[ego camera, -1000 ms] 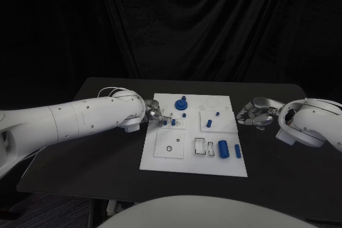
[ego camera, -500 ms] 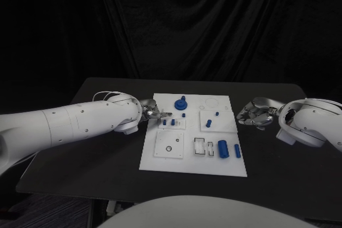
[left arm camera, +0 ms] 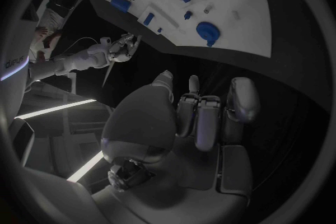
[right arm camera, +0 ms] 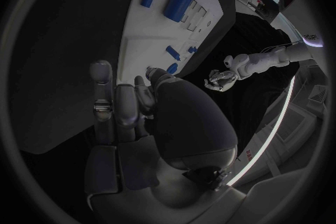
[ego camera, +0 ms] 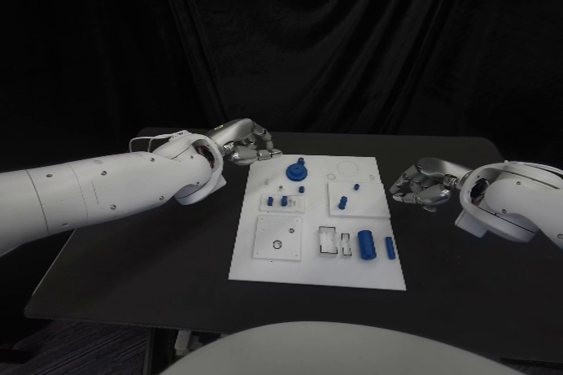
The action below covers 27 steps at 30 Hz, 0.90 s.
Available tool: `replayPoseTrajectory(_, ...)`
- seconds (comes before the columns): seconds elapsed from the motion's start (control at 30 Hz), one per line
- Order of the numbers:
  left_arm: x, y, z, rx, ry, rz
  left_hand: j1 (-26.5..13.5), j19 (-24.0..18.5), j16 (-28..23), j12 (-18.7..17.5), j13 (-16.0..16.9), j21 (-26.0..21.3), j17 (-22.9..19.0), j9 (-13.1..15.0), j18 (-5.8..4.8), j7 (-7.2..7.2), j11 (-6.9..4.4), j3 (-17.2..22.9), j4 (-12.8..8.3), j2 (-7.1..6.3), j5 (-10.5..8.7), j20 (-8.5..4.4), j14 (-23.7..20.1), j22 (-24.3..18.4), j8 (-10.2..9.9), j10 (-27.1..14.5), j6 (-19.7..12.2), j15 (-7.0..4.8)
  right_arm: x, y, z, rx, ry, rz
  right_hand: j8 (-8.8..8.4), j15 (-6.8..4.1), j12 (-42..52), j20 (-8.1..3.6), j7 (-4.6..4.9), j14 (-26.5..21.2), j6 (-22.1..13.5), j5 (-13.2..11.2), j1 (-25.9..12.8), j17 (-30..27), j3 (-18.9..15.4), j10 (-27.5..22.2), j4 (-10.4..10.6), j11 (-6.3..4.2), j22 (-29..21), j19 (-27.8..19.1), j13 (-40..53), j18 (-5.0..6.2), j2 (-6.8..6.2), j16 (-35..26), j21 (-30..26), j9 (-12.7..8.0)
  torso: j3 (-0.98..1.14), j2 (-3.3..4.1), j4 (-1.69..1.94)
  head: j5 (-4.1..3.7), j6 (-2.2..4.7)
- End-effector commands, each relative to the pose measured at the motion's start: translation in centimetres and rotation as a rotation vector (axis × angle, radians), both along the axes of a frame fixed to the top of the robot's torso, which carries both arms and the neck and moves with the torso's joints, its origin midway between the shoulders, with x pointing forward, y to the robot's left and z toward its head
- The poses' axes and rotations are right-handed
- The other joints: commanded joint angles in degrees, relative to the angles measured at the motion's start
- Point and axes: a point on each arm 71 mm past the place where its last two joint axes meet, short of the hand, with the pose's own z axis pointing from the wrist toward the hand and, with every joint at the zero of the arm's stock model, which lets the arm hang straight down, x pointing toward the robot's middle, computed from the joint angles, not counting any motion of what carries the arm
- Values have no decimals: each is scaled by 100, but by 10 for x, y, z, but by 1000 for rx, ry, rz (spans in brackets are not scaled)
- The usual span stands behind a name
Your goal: Assemble the parts on the task board
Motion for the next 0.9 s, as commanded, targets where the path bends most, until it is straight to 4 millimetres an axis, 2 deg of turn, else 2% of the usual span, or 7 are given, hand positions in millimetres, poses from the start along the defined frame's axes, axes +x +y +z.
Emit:
replayPoseTrajectory(0.03,-1,-15,10,-3,-120,-209,470,-893,-157,-1290,114,-1516,279,-106,250,54,43,141,2,-2,73,56,-352,-949,152,-1505,-190,28,1,-1,3,24,-46,-2,23,-11,1,-7,-13,6,39,35,-10,4,40,21,5,1,286,16,-3,79,-55,20,40,-7,0,0,2,-10,1)
replayPoseTrajectory(0.1,2,-18,9,24,-113,-244,908,-1289,-436,-3113,-880,-2950,-276,-240,387,85,162,381,-57,13,-2,150,-1016,-2023,224,-3813,-426,162,1,-1,3,26,-51,-2,25,-12,2,-8,-14,5,42,50,-15,-2,45,23,5,0,284,17,-4,80,-60,16,32,-8,3,0,0,-14,1)
replayPoseTrajectory(0.23,11,-31,1,96,-81,-316,1568,-741,-445,-3911,-1477,-3455,-400,-446,390,97,275,1020,-314,-18,508,161,-1089,-2533,327,-4399,-559,170,1,-1,3,29,-56,0,28,-14,-1,-10,-16,6,44,78,-19,-4,55,22,5,-3,283,18,-9,81,-67,14,22,-10,19,15,5,-25,1)
replayPoseTrajectory(0.27,13,-34,-2,106,-75,-329,1755,-102,-420,-4328,-1933,-6328,-451,-657,395,180,510,1892,-252,-144,578,234,-1033,-5361,380,-4563,-676,388,1,-1,3,29,-56,0,28,-14,-1,-10,-16,6,44,78,-19,-4,55,22,5,-3,283,18,-9,81,-67,14,22,-10,15,13,5,-42,1)
replayPoseTrajectory(0.33,16,-40,-9,131,-69,-359,1489,514,-384,-4194,-2023,-6767,-461,-788,435,113,280,2160,-235,-435,547,156,-1003,-6074,497,-4393,-642,195,1,-2,3,29,-56,-1,28,-14,-1,-10,-16,6,44,78,-19,-4,55,22,5,-3,283,18,-9,81,-67,14,22,-10,15,12,8,-69,1)
replayPoseTrajectory(0.8,18,-76,-53,342,-78,-525,1237,587,-370,-4643,-2834,-6712,-615,-1778,424,-179,423,3236,-799,-883,72,198,-972,-7046,31,-4787,-676,222,0,-4,3,27,-49,-2,29,-15,-19,-11,-17,-3,45,98,-21,-29,64,2,6,-4,277,11,-33,86,-68,-7,-8,-12,10,15,-16,-145,1)
replayPoseTrajectory(0.9,18,-79,-56,357,-71,-528,1117,-1041,-337,-4649,-2938,-6720,-587,-1898,435,-170,527,3161,-877,-913,19,552,-934,-7054,-8,-4739,-575,436,0,-4,3,26,-48,-3,29,-15,-19,-11,-17,-3,45,98,-21,-29,64,2,6,-4,277,11,-33,86,-68,-7,-8,-12,-2,37,-46,-90,1)
